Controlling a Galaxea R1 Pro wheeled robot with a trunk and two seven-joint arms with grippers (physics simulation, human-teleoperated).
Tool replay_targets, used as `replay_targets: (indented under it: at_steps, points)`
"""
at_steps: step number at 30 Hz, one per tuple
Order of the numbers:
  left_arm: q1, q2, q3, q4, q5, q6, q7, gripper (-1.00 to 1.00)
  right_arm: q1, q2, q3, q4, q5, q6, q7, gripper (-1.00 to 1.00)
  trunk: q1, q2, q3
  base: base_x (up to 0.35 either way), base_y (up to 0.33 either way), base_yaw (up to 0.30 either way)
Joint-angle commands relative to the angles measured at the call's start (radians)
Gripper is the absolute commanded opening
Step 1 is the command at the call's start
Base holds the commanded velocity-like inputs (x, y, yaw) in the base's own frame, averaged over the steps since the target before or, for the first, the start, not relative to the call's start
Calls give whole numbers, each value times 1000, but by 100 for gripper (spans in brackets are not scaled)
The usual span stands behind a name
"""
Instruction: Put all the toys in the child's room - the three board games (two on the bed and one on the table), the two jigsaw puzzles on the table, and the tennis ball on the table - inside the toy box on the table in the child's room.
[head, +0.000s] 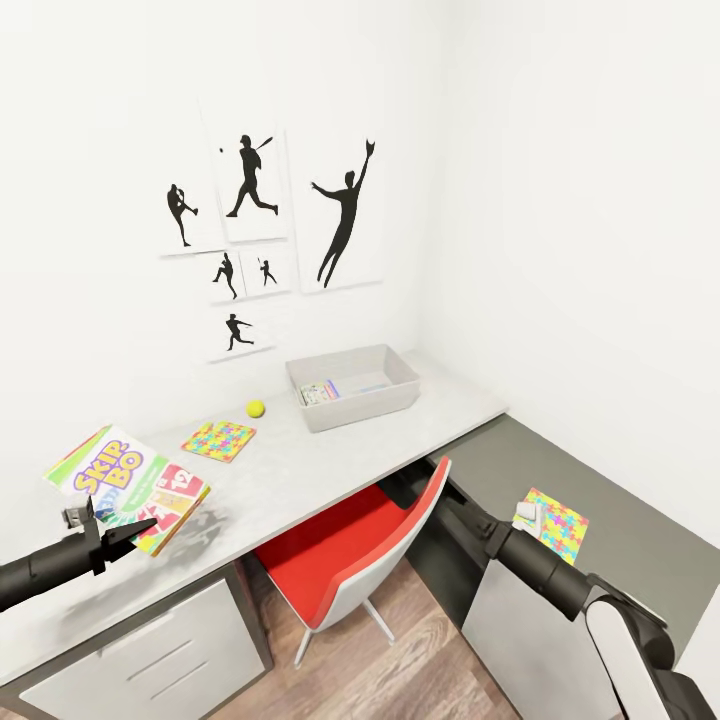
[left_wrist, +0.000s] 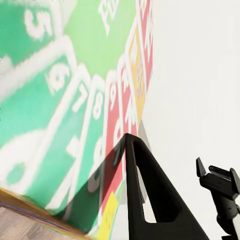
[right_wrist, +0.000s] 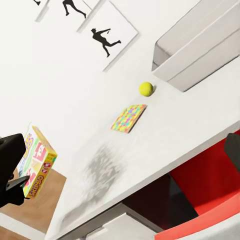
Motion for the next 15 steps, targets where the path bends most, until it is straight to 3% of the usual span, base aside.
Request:
replay_targets:
  at_steps: [1, 15]
  points:
    - [-1, 0, 0, 0, 2, 8, -2, -100, -1, 0, -1, 0, -7, 8, 1, 100, 1, -2, -2, 0, 0, 0]
    - [-1, 3, 0, -2, 5, 7, -6, -100, -1, -1, -1, 1, -6, 6, 10, 100, 1, -2, -2, 0, 0, -3]
